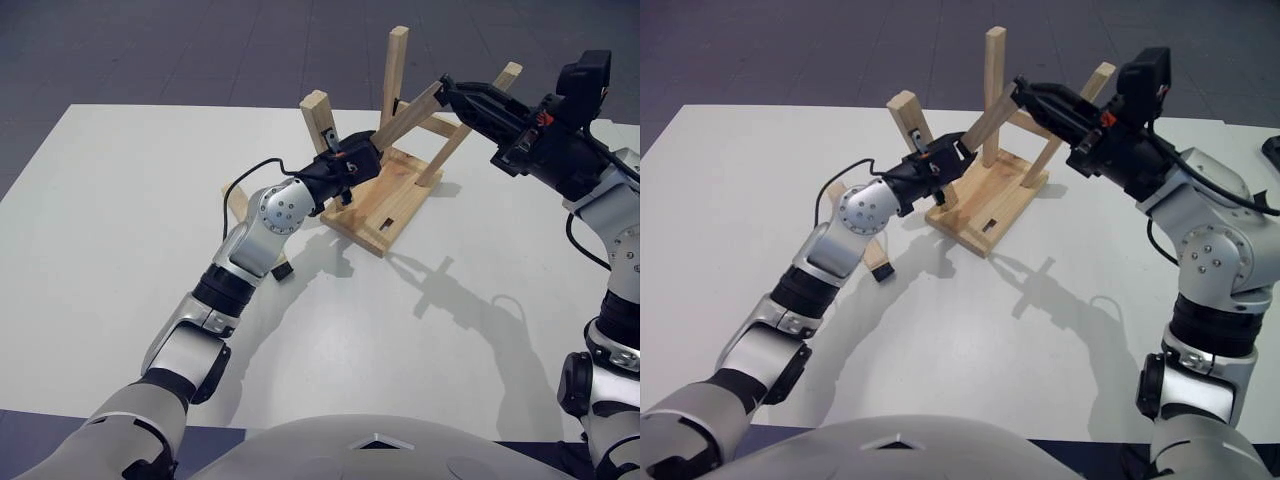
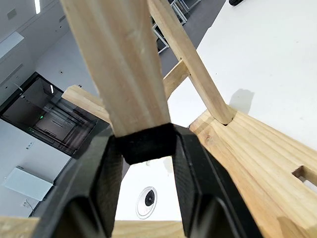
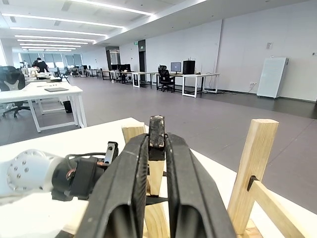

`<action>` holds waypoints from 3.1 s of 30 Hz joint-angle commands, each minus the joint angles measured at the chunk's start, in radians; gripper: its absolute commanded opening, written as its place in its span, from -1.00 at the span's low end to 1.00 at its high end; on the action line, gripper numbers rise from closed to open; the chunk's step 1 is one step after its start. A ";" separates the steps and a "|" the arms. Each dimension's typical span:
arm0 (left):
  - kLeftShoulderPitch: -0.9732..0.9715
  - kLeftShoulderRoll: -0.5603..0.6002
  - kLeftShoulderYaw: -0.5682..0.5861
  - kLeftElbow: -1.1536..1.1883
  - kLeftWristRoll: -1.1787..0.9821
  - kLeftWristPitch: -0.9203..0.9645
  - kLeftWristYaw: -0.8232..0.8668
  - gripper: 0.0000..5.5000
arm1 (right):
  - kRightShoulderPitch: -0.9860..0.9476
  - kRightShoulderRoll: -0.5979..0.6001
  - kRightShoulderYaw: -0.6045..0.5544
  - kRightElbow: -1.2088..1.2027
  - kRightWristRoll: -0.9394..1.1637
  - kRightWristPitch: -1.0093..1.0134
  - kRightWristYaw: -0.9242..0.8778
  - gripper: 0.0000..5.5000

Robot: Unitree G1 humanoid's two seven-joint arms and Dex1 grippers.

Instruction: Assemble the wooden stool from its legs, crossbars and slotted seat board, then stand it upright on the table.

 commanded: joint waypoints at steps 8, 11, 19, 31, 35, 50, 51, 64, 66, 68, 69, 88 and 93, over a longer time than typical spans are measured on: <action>-0.032 0.058 -0.022 -0.047 0.063 -0.117 -0.067 -0.51 | 0.062 -0.065 0.060 -0.003 -0.069 -0.053 0.080 -0.57; -0.035 0.068 -0.029 -0.047 0.086 -0.152 -0.071 -0.51 | 0.043 -0.088 0.070 0.031 -0.073 -0.052 0.117 -0.40; -0.039 0.104 -0.053 0.000 0.169 -0.222 -0.067 -0.51 | -0.001 -0.137 0.076 0.064 -0.070 -0.030 0.183 0.12; -0.077 0.130 -0.044 0.051 0.265 -0.272 -0.025 -0.51 | 0.011 -0.190 0.101 0.057 -0.099 -0.019 0.252 -0.50; -0.082 0.133 -0.043 0.058 0.277 -0.279 -0.021 -0.51 | 0.011 -0.191 0.111 0.065 -0.115 -0.018 0.254 -0.77; -0.116 0.130 -0.049 0.086 0.307 -0.298 -0.005 -0.52 | 0.012 -0.179 0.135 0.072 -0.150 -0.011 0.250 -0.10; -0.114 0.131 -0.049 0.085 0.308 -0.298 -0.006 -0.52 | 0.012 -0.178 0.135 0.070 -0.150 -0.011 0.250 -0.04; -0.107 0.117 -0.052 0.084 0.323 -0.297 -0.003 -0.52 | 0.013 -0.171 0.143 0.069 -0.150 -0.008 0.250 -0.37; -0.107 0.116 -0.053 0.084 0.324 -0.297 -0.003 -0.52 | 0.013 -0.170 0.146 0.071 -0.153 -0.010 0.249 -0.48; -0.107 0.115 -0.053 0.083 0.324 -0.297 -0.003 -0.52 | 0.015 -0.168 0.148 0.071 -0.153 -0.010 0.249 -0.59; -0.107 0.115 -0.053 0.083 0.324 -0.297 -0.003 -0.52 | 0.016 -0.167 0.149 0.072 -0.155 -0.011 0.247 -0.64; -0.101 0.081 -0.009 -0.019 0.273 -0.243 -0.019 0.01 | 0.078 -0.143 0.140 0.128 -0.194 -0.064 0.228 -0.84; -0.094 0.082 0.078 -0.176 0.175 -0.137 -0.071 0.35 | 0.084 -0.124 0.104 0.169 -0.191 -0.090 0.199 -0.84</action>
